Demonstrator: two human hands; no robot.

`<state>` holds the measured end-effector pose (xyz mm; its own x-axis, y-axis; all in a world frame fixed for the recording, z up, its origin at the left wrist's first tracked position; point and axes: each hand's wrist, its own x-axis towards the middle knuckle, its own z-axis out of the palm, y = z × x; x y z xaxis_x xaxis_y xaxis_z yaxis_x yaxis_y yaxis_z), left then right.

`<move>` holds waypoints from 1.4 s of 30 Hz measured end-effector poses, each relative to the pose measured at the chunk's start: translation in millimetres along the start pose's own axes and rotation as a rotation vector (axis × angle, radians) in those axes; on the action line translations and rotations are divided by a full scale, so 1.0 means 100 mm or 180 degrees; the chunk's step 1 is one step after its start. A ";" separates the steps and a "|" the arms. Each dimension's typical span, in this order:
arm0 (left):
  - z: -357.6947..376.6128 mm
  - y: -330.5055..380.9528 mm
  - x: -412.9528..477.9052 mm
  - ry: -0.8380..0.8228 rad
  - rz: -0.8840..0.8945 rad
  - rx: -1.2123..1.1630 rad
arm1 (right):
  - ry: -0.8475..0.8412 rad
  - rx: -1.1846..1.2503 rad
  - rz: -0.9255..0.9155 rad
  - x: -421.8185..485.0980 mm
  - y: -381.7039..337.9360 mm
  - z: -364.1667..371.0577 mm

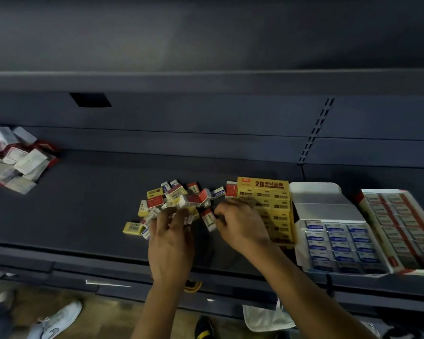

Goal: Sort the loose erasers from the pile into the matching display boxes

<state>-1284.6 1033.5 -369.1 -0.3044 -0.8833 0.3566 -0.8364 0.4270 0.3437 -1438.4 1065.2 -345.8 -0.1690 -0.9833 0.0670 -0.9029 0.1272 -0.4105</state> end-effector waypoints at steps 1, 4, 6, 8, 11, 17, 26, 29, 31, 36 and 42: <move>0.00 -0.06 0.02 -0.0046 -0.0005 0.0055 | 0.0002 -0.0071 0.0017 0.02 -0.05 0.02; 0.03 -0.21 0.08 -0.0161 0.0121 0.0088 | -0.0043 -0.0401 0.0156 0.07 -0.16 0.10; 0.03 -0.26 0.10 -0.0204 0.0174 0.0029 | -0.0110 -0.0550 0.0228 0.09 -0.21 0.14; 0.03 -0.29 0.13 -0.0231 0.0205 -0.0051 | -0.0082 -0.0563 0.0212 0.10 -0.24 0.16; 0.03 -0.33 0.16 -0.0240 0.0239 -0.0115 | -0.0108 -0.0375 0.0081 0.10 -0.25 0.13; 0.01 -0.35 0.20 -0.0268 0.0226 -0.0263 | -0.0586 -0.0381 -0.0060 0.10 -0.22 0.03; -0.02 -0.36 0.15 -0.0175 0.0228 -0.0438 | -0.0552 -0.0420 -0.0005 0.09 -0.33 0.16; -0.03 -0.35 0.14 -0.0189 0.0170 -0.0471 | -0.0536 -0.0117 0.0085 0.07 -0.33 0.18; -0.03 -0.36 0.13 -0.0136 0.0130 -0.0569 | -0.0402 0.0205 0.0131 0.05 -0.29 0.14; -0.06 -0.26 0.13 0.0019 0.0221 -0.0807 | -0.0080 0.0719 0.0092 -0.05 -0.11 0.00; -0.03 0.01 0.16 -0.0235 0.0289 -0.1044 | 0.0022 0.0873 0.0097 -0.17 0.15 -0.18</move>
<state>-1288.7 1020.6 -360.6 -0.4130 -0.8454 0.3387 -0.6170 0.5333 0.5787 -1456.1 1086.1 -337.2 -0.1980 -0.9786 0.0566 -0.7568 0.1160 -0.6433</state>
